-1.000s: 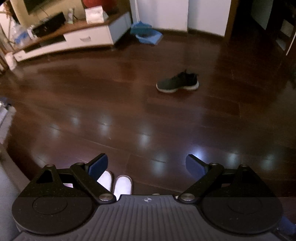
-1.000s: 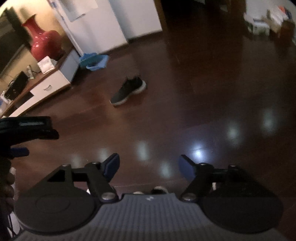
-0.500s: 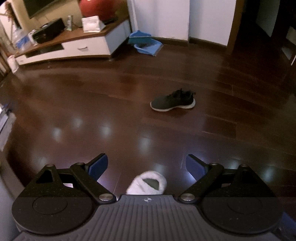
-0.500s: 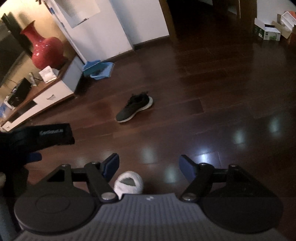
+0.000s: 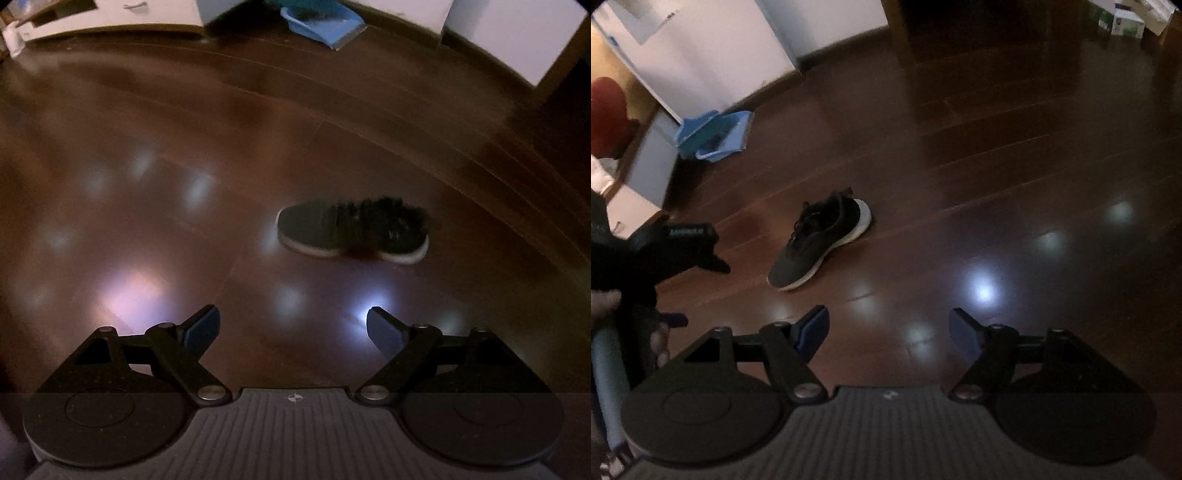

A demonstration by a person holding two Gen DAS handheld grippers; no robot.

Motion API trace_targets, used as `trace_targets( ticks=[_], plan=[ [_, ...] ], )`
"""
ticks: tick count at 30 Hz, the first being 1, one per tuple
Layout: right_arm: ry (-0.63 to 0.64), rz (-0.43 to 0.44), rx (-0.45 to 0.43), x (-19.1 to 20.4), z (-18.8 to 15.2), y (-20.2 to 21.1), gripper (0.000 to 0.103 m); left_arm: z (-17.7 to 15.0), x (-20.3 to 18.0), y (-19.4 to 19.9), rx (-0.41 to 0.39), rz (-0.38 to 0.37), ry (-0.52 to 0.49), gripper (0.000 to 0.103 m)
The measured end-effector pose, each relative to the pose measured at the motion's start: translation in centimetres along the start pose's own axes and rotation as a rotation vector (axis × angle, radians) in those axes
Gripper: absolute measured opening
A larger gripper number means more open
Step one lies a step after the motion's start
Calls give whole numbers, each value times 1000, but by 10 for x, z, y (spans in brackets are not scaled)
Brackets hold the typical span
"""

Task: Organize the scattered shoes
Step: 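Move the left gripper toward the black sneaker lying on the floor, then close the left gripper on the black FILA sneaker and lift it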

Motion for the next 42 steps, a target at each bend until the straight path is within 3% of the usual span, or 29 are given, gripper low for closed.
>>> trace_targets(
  ticks=[6,13,20,28,31,36,42],
  plan=[
    [35,-27,8,26,15,-85,74,45,-23,-83,53,-35,56,91],
    [10,-41,26,23,24,-140,74,65,-78,-152,9,67,-145,91],
    [-64,-41,53,3,27,-183,74,74,-113,-206,22,123,-179,91],
    [-100,-27,67,-2,31,-206,74,80,-135,-236,28,153,-211,92],
    [-117,-16,63,-6,30,-210,74,82,-136,-254,67,159,-217,93],
    [-145,-11,76,-15,20,-219,74,79,-124,-268,104,130,-171,93],
    [-160,-24,102,-31,5,-216,74,74,-115,-267,104,88,-168,84]
  ],
)
Point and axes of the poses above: each gripper's, at about its wrist camera, not at the fingertips, and y roughly against the way its jaws point, x to its left, z to its top, the point moved 1 cm from there along -y, roughly the way its jaws point, and after that the axes turned 6 degrees about -y, right-handed, at the moved point
